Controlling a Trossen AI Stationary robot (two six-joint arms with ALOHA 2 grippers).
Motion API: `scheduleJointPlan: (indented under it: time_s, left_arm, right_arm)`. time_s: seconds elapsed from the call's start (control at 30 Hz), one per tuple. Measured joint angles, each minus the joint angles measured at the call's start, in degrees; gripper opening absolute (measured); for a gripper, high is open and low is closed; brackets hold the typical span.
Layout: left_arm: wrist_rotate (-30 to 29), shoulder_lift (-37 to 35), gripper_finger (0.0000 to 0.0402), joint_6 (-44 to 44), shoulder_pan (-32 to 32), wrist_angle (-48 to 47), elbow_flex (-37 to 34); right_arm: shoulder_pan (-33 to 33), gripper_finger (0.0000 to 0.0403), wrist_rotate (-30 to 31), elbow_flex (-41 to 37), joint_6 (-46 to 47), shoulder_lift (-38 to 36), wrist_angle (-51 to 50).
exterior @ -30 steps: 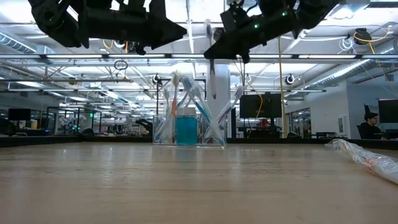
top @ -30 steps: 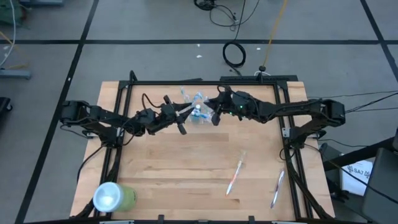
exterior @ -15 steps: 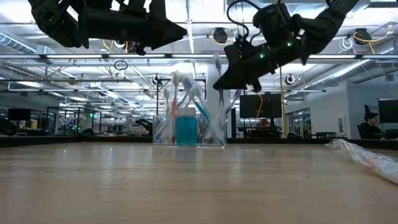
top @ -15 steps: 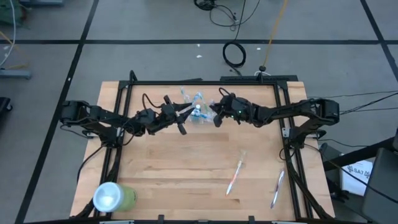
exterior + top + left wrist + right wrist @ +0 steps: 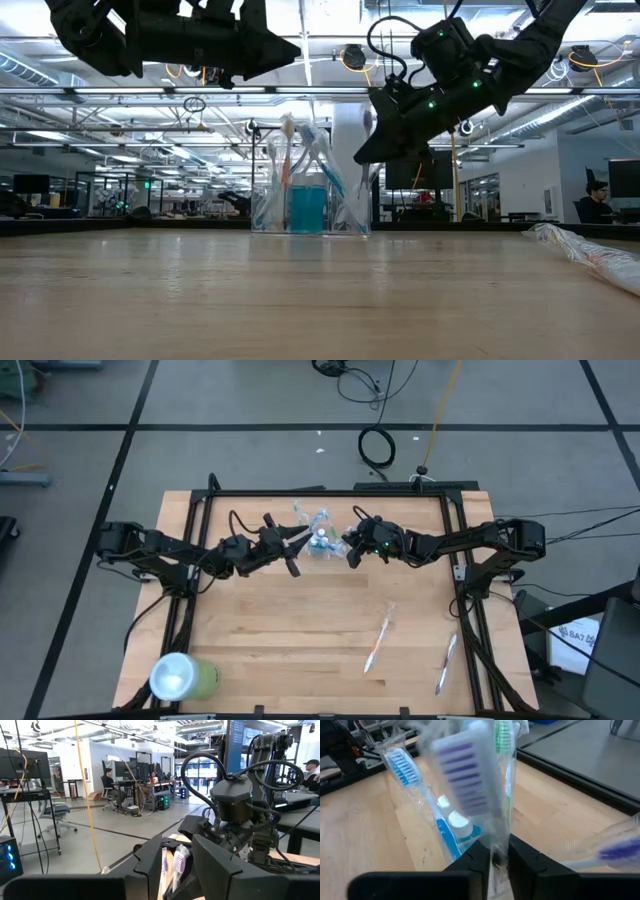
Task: Pick & Place toothbrushing station
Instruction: Put the left purple toothbrush into the right section of the transparent organizer, then put the orange toothbrush into the left section of the transparent organizer
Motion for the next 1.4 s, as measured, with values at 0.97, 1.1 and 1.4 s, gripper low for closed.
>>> scheduleJointPlan:
  time_s: [0.97,1.1,1.4]
  left_arm:
    - [0.0,0.0,0.0115,-1.2,0.0,-0.9,0.0]
    - [0.0,0.0,0.0115,-1.6,0.0,-0.9,0.0]
    - [0.0,0.0,0.0115,-1.8,-0.1,-1.5,0.0]
  right_arm:
    - [11.0,0.0183,-0.3,0.0,11.3,-29.2,-42.9]
    - [16.0,0.0177,-0.2,0.0,18.9,-30.0,-48.5]
    - [28.9,0.0173,-1.0,-3.8,36.4,-24.3,-48.4]
